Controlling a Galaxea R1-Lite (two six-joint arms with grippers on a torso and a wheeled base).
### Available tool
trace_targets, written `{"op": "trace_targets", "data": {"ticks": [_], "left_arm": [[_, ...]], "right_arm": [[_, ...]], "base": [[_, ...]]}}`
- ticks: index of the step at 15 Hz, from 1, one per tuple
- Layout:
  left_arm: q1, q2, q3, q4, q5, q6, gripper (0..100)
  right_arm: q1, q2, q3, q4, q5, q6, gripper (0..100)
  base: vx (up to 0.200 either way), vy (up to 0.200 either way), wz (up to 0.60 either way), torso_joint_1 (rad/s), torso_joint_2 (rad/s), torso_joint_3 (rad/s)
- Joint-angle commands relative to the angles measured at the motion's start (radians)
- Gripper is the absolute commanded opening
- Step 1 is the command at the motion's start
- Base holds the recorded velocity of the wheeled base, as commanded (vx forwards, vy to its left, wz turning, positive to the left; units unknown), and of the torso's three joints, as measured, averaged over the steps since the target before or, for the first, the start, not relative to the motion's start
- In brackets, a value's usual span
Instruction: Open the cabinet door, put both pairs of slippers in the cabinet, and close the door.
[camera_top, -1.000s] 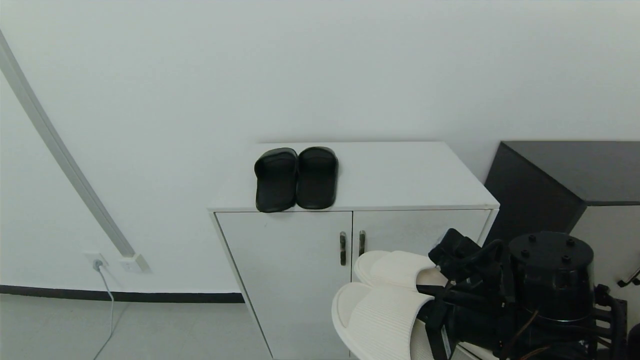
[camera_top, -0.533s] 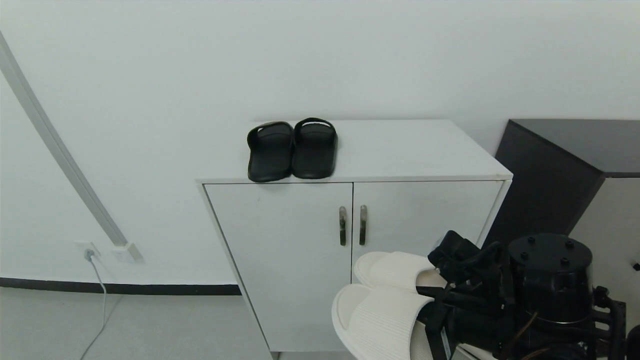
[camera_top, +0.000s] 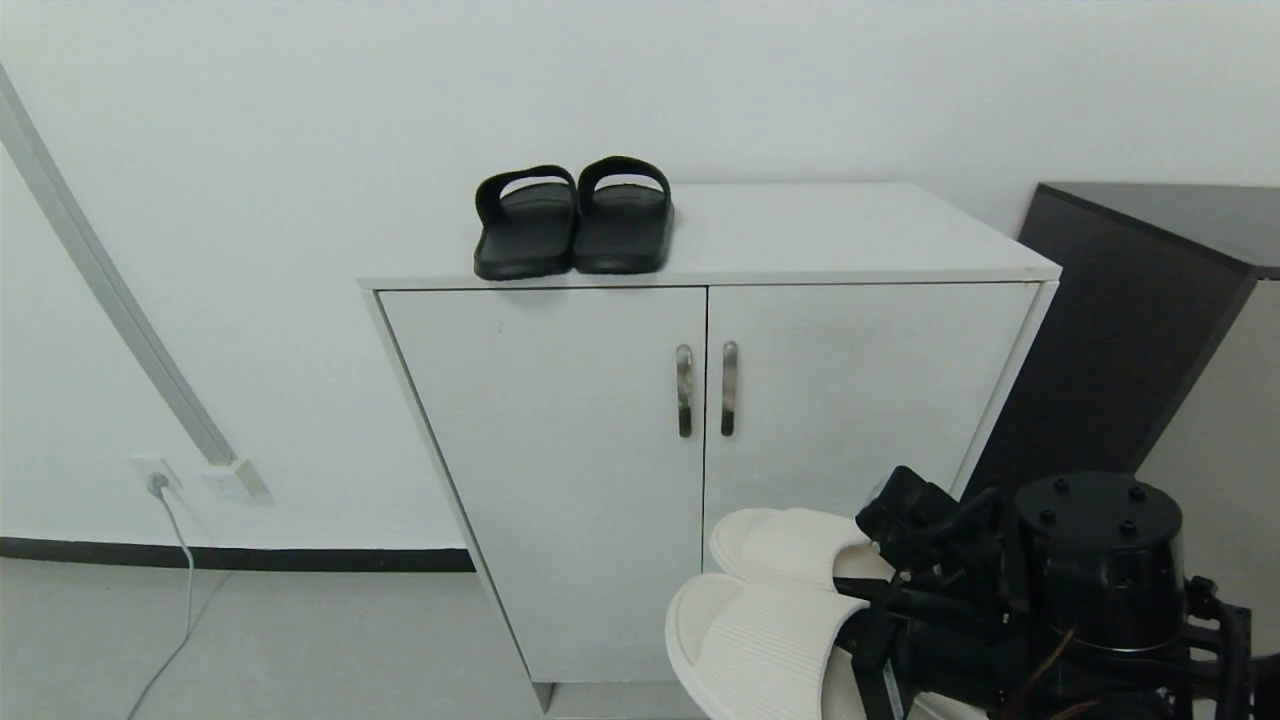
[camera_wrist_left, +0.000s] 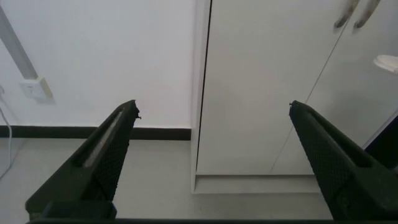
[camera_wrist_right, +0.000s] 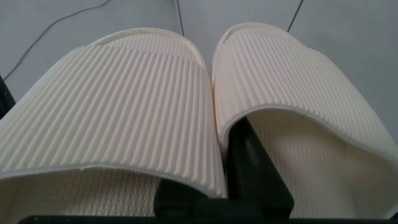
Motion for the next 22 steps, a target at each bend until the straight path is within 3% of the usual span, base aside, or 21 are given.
{"op": "trace_targets", "data": {"ticks": [1,7,9,12,13,19,20,22], "left_arm": [[-0.002,0.012,0.001,0.001,-0.005,0.0,100],[-0.005,0.018,0.001,0.0,-0.007,0.003,100],[-0.003,0.018,-0.006,-0.002,-0.025,0.025,100],[-0.003,0.196,-0.245,0.011,-0.147,-0.021,100],[-0.005,0.302,-0.279,-0.005,-0.171,-0.017,100],[-0.006,0.67,-0.319,-0.16,-0.435,-0.018,100],[-0.009,0.702,-0.319,-0.175,-0.452,-0.017,100],[-0.141,0.857,-0.349,-0.281,-0.484,-0.024,100]], "right_arm": [[0.0,0.003,0.003,-0.003,0.0,0.0,0],[0.0,0.004,0.01,-0.017,0.002,0.0,0],[0.0,0.003,0.01,-0.018,0.002,0.0,0],[-0.001,0.004,0.015,-0.037,-0.001,-0.002,0],[-0.001,0.003,0.021,-0.046,-0.001,-0.002,0],[-0.001,0.006,0.03,-0.069,0.002,-0.002,0],[-0.001,0.006,0.03,-0.069,0.002,-0.002,0],[-0.001,0.004,0.036,-0.069,0.002,-0.003,0]], "base": [[0.0,0.0,0.0,-0.115,0.46,0.339],[0.0,0.0,0.0,-0.075,0.45,0.365],[0.0,0.0,0.0,-0.032,0.43,0.403],[0.0,0.0,0.0,-0.004,0.21,0.194],[0.0,0.0,0.0,0.0,0.0,0.0],[0.0,0.0,0.0,0.0,0.0,0.0],[0.0,0.0,0.0,0.0,0.0,0.0],[0.0,0.0,0.0,0.0,0.0,0.0]]}}
